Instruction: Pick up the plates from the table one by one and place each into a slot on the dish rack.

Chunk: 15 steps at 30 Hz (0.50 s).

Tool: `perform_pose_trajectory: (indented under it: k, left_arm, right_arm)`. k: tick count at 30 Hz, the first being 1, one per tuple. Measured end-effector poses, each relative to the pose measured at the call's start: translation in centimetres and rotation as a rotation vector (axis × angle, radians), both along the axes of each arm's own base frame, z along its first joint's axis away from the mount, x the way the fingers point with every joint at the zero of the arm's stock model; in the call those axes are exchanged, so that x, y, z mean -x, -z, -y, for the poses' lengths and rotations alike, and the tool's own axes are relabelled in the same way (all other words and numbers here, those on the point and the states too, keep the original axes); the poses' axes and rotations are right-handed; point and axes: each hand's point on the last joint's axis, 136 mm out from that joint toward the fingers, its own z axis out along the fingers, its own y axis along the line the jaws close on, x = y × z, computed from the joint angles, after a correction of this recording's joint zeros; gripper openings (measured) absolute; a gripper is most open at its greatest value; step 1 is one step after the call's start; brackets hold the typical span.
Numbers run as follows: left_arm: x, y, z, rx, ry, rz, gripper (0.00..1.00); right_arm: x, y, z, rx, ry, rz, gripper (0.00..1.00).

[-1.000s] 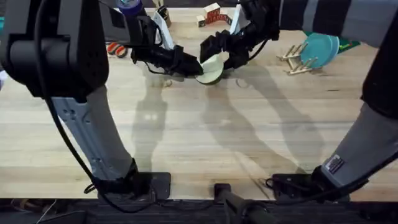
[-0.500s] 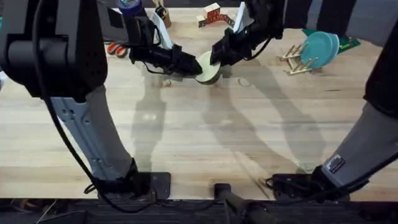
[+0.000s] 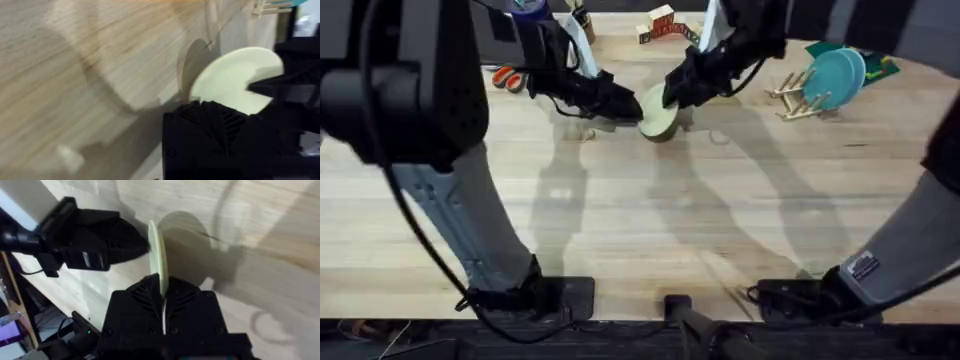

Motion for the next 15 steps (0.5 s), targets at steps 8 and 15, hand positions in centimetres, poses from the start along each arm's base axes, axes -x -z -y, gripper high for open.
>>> perform_pose_trajectory:
  k: [8, 15]
  left_arm:
    - [0.4, -6.1, -1.5, -0.206, -0.021, 0.162, 0.041]
    - [3.9, -11.6, -0.4, -0.421, 0.028, 0.319, 0.041]
  right_arm:
    - [1.5, -4.0, 4.7, 0.07, 0.044, 0.02, 0.03]
    - [3.0, -7.5, 9.1, 0.221, 0.06, 0.12, 0.031]
